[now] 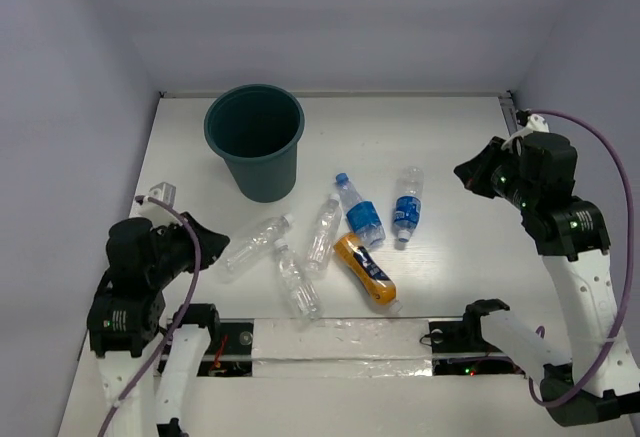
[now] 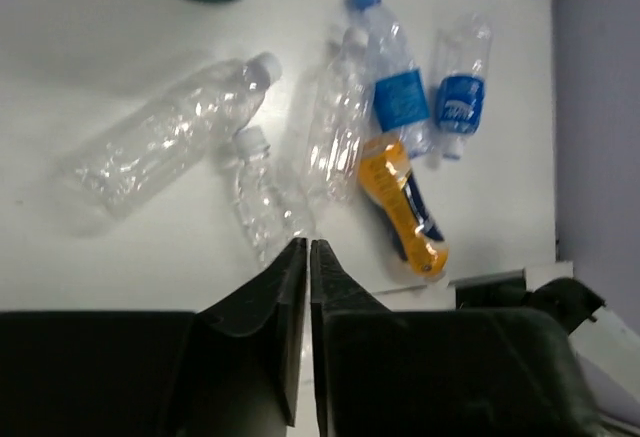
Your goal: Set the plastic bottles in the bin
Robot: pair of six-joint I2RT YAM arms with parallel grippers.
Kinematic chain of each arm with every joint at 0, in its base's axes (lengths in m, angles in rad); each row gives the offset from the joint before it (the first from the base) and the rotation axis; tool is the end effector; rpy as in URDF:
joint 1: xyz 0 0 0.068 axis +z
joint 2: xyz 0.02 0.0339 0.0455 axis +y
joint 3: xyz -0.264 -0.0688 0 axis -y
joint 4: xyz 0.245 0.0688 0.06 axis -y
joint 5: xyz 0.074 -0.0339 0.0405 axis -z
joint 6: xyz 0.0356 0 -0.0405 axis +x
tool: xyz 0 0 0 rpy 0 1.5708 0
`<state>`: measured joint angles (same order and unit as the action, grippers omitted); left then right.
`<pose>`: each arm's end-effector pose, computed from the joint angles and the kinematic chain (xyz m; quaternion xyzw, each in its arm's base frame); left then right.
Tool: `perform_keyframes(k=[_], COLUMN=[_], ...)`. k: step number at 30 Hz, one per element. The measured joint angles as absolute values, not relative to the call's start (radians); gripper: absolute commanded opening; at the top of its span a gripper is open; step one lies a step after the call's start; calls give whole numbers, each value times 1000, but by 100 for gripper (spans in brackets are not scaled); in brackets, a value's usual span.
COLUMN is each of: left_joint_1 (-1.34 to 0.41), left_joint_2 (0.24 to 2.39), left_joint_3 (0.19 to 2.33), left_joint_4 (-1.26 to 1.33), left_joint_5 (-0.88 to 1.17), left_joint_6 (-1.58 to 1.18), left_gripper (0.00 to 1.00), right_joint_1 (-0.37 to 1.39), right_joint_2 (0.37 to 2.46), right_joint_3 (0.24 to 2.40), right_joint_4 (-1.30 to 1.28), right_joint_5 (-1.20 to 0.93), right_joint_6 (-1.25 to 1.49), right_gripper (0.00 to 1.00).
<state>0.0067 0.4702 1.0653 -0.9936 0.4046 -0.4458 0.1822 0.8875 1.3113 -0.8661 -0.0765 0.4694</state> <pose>0.0524 -0.0137 0.3787 -0.0748 0.8202 -0.2814 0.4924 0.1479 0.0300 0.4268 0.1006 0.8386 0.2017 0.4959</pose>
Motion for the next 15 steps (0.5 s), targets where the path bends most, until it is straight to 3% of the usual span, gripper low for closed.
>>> perform_keyframes(k=[6,8,9,11,15], left_joint_1=[-103,-144,-160,-184,-217], left_joint_2=[567,605,622,657,733], left_joint_3=[1001,1001,1001,1004,1014], left_joint_4=[-1051,-1061,-1063,-1064,-1034], left_joint_5=[336,275,250,207,139], left_joint_6=[-442,-441,-439,-429,-416], left_gripper=[0,6,19,26,40], right_joint_1=[170,170,170,170,170], right_joint_2=[855,843,839,827,796], right_joint_3=[1196,1161,1149,1118,1050], right_joint_4=[-767,-744,-731,-694,-633], right_joint_5=[-149,-178,-192,-217,-265], right_joint_6=[497,505,510,521,546], right_gripper=[0,1,6,13,37])
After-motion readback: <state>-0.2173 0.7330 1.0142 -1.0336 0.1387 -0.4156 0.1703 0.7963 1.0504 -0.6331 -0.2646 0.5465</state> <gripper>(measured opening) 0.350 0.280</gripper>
